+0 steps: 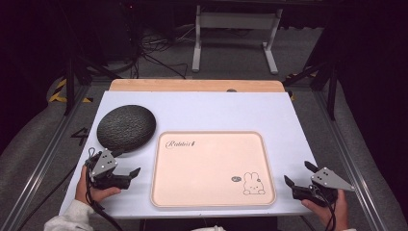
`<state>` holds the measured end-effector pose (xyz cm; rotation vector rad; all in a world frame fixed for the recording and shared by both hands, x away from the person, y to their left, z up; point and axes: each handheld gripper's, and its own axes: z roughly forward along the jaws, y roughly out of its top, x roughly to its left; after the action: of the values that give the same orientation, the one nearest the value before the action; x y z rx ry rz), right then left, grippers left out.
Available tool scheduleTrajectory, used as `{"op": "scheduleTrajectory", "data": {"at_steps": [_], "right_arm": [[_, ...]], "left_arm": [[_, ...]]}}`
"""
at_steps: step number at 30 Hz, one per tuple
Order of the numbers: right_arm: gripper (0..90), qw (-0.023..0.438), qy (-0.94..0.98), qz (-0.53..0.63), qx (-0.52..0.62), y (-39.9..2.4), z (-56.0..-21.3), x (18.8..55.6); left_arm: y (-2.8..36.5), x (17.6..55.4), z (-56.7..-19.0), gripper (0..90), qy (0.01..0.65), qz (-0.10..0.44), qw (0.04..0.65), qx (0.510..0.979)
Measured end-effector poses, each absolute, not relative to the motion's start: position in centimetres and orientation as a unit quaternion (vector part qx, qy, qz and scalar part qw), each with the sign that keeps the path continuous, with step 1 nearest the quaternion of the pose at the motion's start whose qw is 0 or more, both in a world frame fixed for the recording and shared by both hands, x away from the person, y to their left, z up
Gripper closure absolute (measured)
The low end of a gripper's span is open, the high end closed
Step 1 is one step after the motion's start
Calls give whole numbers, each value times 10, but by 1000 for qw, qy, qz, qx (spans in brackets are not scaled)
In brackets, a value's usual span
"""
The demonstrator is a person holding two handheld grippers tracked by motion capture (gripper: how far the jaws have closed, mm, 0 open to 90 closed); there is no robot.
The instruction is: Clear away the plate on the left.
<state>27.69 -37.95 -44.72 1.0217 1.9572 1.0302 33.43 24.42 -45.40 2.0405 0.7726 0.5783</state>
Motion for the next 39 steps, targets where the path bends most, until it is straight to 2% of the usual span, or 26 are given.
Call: {"op": "scheduleTrajectory", "data": {"at_steps": [19, 39], "right_arm": [[126, 338, 755, 396, 399, -379, -448, 280], [126, 332, 758, 393, 401, -378, -449, 281]], "left_arm": [[253, 335, -453, 138, 327, 240, 424, 810], [240, 371, -454, 169, 331, 300, 311, 839]]}}
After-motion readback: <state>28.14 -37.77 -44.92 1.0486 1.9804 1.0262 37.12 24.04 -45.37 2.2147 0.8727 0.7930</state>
